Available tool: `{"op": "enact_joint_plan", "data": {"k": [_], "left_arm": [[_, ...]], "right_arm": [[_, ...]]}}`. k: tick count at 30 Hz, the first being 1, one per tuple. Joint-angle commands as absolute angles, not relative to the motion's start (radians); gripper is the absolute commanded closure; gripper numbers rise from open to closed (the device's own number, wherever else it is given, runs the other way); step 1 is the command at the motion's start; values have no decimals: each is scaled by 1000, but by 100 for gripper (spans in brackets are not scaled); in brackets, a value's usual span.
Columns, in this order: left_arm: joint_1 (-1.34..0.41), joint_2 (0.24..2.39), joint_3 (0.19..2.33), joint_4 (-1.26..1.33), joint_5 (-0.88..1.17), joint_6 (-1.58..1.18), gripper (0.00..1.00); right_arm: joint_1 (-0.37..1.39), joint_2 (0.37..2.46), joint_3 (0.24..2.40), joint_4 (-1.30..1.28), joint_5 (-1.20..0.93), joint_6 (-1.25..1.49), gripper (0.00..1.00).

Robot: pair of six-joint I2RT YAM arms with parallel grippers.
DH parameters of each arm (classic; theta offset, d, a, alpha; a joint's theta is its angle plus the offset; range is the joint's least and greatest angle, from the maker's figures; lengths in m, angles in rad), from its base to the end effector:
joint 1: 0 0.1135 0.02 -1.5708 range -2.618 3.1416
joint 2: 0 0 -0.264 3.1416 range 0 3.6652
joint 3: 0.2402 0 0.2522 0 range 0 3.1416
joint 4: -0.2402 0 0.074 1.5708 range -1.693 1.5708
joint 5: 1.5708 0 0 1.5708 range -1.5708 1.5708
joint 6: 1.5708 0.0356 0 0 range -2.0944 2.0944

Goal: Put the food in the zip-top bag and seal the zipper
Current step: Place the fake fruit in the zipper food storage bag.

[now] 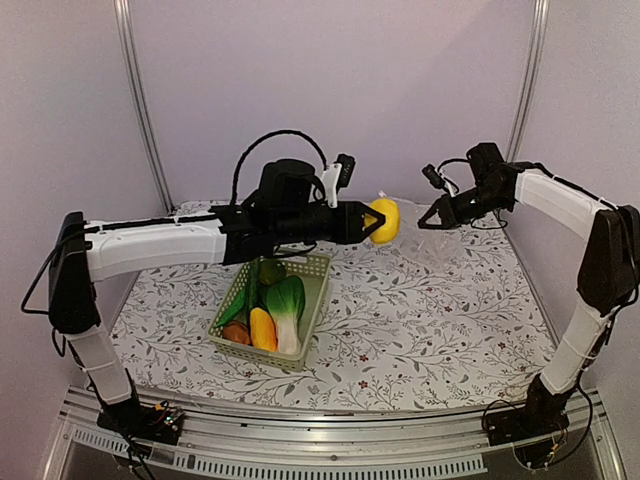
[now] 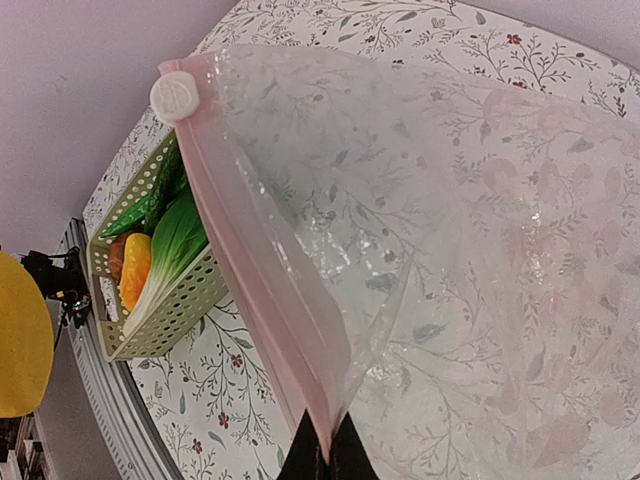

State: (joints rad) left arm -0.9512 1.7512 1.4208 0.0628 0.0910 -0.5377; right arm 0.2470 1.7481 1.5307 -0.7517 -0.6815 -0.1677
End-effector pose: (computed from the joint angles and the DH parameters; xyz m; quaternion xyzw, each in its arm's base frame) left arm 0.2436 -0.3471 0.3216 0.1901 0.7717 -0.4371 0.4211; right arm 0.3593 0.1137 0.2953 -0.2822 0.8605 0.3300 0.2664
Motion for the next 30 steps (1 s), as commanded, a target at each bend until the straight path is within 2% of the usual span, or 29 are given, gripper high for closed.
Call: {"op": "enact_joint_plan", "data": {"k": [1, 22, 26, 28, 30], "left_arm": [[-976, 1853, 1510, 135, 125, -517, 70], [-947, 2177, 1748, 102, 23, -706, 70], [-937, 2192, 1796, 91, 63, -717, 52], [-939, 2189, 1818, 102, 71, -695, 37], [-943, 2176, 1828, 105, 67, -671, 30]], "right_arm": [[257, 1756, 1552, -777, -715, -143, 100], [259, 1608, 1518, -827, -816, -132, 100], [260, 1625, 1504, -830, -849, -136, 100], [261, 1634, 1505, -825, -858, -129, 100], [260, 1645, 1515, -821, -859, -124, 100]]}}
